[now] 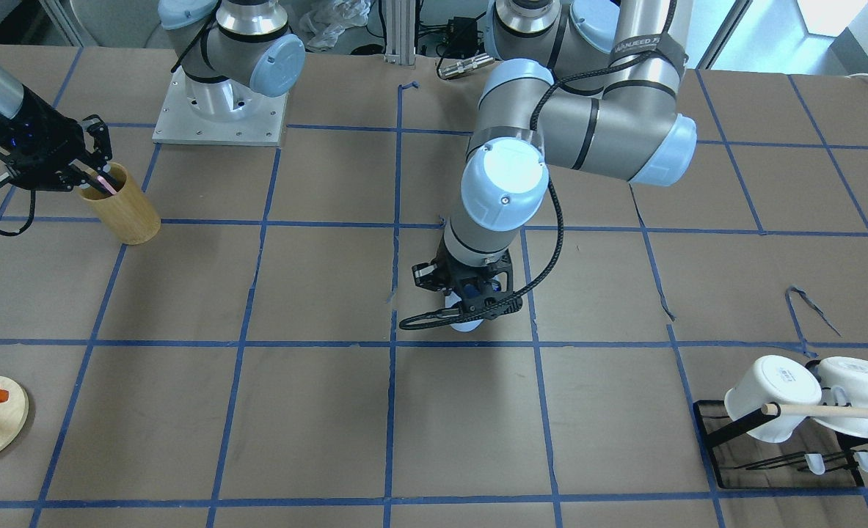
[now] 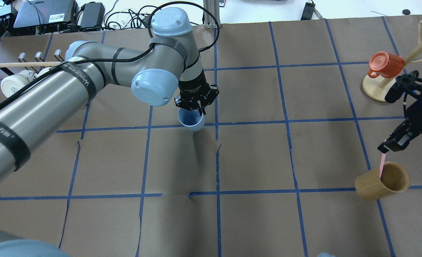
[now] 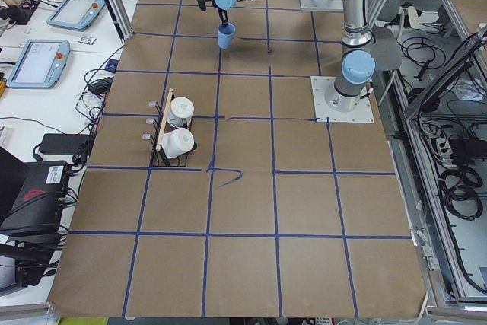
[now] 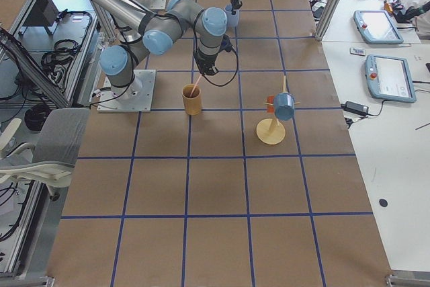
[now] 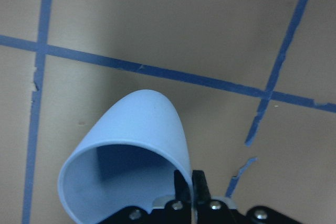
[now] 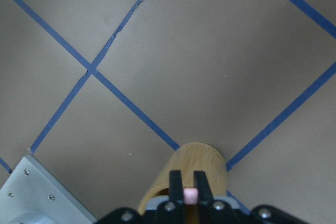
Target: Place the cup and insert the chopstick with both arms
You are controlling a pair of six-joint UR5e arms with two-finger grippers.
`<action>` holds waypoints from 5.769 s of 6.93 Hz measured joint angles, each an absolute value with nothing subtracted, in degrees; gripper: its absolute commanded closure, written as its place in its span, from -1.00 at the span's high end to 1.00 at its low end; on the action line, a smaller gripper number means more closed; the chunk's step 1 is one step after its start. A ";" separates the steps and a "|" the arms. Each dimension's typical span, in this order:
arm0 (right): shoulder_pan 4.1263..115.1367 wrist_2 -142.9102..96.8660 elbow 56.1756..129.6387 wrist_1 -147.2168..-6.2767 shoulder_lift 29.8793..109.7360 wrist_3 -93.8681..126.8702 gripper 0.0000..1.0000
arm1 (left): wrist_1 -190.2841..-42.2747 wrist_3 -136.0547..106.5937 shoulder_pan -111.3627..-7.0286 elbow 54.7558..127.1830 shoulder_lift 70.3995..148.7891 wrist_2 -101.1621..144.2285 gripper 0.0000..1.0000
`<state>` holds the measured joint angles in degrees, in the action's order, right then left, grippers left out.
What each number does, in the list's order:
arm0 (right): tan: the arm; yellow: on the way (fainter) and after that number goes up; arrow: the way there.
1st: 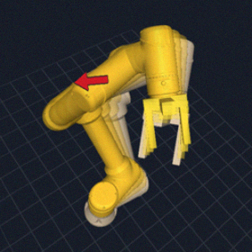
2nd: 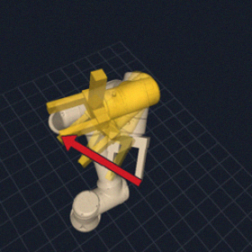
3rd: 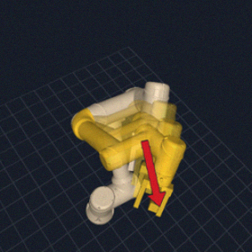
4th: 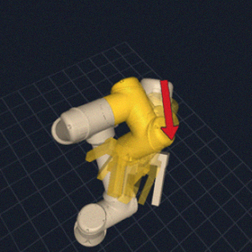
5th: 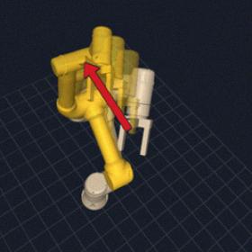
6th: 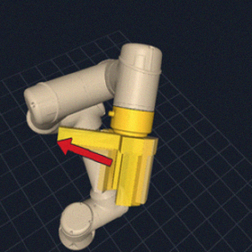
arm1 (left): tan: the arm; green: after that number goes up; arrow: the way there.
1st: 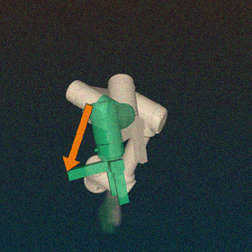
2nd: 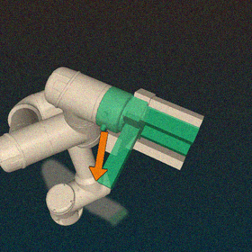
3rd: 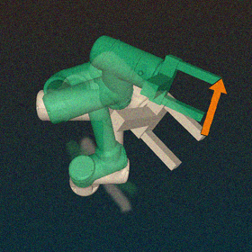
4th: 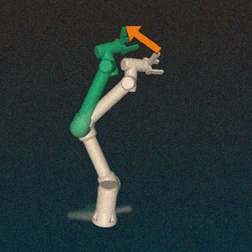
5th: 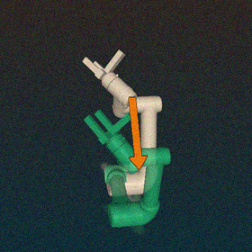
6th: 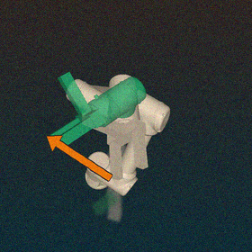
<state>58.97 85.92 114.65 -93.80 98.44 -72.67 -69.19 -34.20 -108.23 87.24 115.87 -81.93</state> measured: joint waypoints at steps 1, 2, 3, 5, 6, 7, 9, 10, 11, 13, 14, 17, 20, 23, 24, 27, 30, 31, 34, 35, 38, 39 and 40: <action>58.97 86.70 113.93 -93.71 98.44 -72.64 -1.00 | -67.28 -37.44 -110.32 83.44 119.40 -81.72 -1.00; 58.97 87.94 112.45 -92.80 98.44 -72.66 -1.00 | -65.93 -39.08 -111.75 80.68 122.19 -81.83 -1.00; 58.97 88.85 110.37 -90.44 98.44 -72.68 -1.00 | -64.49 -39.66 -112.66 79.32 123.86 -82.01 0.98; 59.00 89.02 105.31 -85.59 98.33 -72.63 -1.00 | -62.58 -39.52 -113.25 78.72 124.97 -82.36 1.00; 59.06 88.76 102.64 -84.20 98.23 -72.33 -1.00 | -62.42 -39.48 -113.31 78.55 124.85 -82.39 1.00; 59.11 88.35 99.92 -83.52 98.15 -71.53 -1.00 | -62.51 -39.30 -113.20 78.30 124.39 -82.37 1.00; 59.20 85.03 94.53 -82.49 97.41 -69.88 -1.00 | -65.44 -35.78 -111.95 76.78 120.69 -82.24 1.00; 59.42 83.32 92.60 -81.65 97.06 -68.11 -1.00 | -68.11 -33.74 -111.58 76.37 116.82 -82.05 1.00; 60.27 81.77 90.92 -80.63 96.88 -65.28 -1.00 | -70.25 -30.27 -111.26 76.79 112.04 -81.96 1.00; 66.00 76.31 89.34 -82.10 96.17 -56.14 -1.00 | -74.65 -20.16 -108.17 82.09 102.05 -82.60 1.00; 70.80 74.50 89.18 -86.55 94.84 -51.60 -1.00 | -79.81 -16.76 -105.67 85.05 97.10 -83.47 1.00; 87.77 73.27 89.13 -104.24 89.99 -35.37 -1.00 | -95.23 -10.21 -96.47 86.17 88.73 -85.54 1.00; 98.36 73.21 89.22 -118.82 84.33 -25.11 -1.00 | -96.44 -2.77 -91.32 86.76 87.43 -85.67 1.00; 101.60 73.23 89.56 -125.22 80.27 -22.24 -1.00 | -96.25 -0.41 -90.31 86.91 87.32 -85.20 1.00; 102.35 73.29 89.69 -125.64 79.94 -21.19 -1.00 | -96.24 -0.41 -90.29 86.91 87.30 -85.10 1.00; 102.81 73.86 90.28 -126.52 79.28 -20.46 -1.00 | -96.24 -0.40 -90.04 86.85 87.32 -84.92 1.00; 102.83 74.10 93.80 -130.53 79.07 -20.40 -1.00 | -96.24 -0.42 -89.93 86.83 87.36 -84.85 1.00; 102.82 74.17 94.35 -131.24 79.04 -20.39 0.36 | -96.24 -0.43 -89.92 86.84 87.36 -84.82 1.00; 102.77 74.23 94.50 -131.82 78.88 -19.95 1.00 | -96.30 -0.33 -89.91 86.76 87.31 -84.79 1.00; 102.75 74.48 94.14 -131.61 78.99 -18.96 1.00 | -96.32 -0.33 -89.89 86.72 87.29 -84.76 1.00; 101.90 79.05 91.63 -124.88 80.78 -15.43 1.00 | -96.29 -0.33 -89.89 86.69 87.30 -84.75 1.00; 100.89 81.18 90.62 -119.00 81.95 -13.11 1.00 | -96.31 -0.29 -89.69 86.71 87.30 -84.79 1.00; 99.17 84.23 89.73 -111.30 83.23 -11.91 1.00 | -96.32 -0.27 -89.36 86.77 87.29 -84.78 1.00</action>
<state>99.17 84.23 89.73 -111.30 83.23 -11.91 -96.32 -0.27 -89.36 86.77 87.29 -84.78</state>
